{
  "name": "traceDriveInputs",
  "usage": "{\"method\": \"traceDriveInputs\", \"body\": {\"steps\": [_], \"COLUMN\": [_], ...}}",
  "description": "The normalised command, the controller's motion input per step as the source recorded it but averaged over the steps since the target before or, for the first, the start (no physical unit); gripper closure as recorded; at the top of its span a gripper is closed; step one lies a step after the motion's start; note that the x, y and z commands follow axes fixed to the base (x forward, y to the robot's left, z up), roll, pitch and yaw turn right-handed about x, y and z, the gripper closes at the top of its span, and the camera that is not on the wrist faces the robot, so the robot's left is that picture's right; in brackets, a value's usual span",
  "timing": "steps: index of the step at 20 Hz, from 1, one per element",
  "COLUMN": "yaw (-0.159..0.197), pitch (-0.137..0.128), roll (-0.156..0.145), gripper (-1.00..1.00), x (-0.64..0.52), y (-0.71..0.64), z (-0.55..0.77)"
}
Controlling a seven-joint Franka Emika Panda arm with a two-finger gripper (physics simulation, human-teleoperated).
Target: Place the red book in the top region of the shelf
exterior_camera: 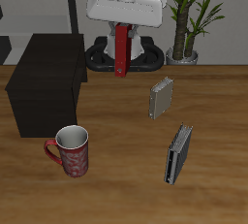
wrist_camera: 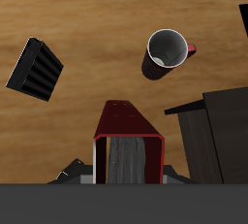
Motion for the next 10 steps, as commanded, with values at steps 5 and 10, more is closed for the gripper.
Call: {"method": "traceDriveInputs", "body": {"steps": [5, 10], "yaw": [0.021, 0.012], "pitch": [0.02, 0.01], "roll": [0.031, 0.029], "gripper": [1.0, 1.0], "x": [-0.23, -0.22], "y": [0.01, 0.01], "z": [-0.1, -0.08]}}
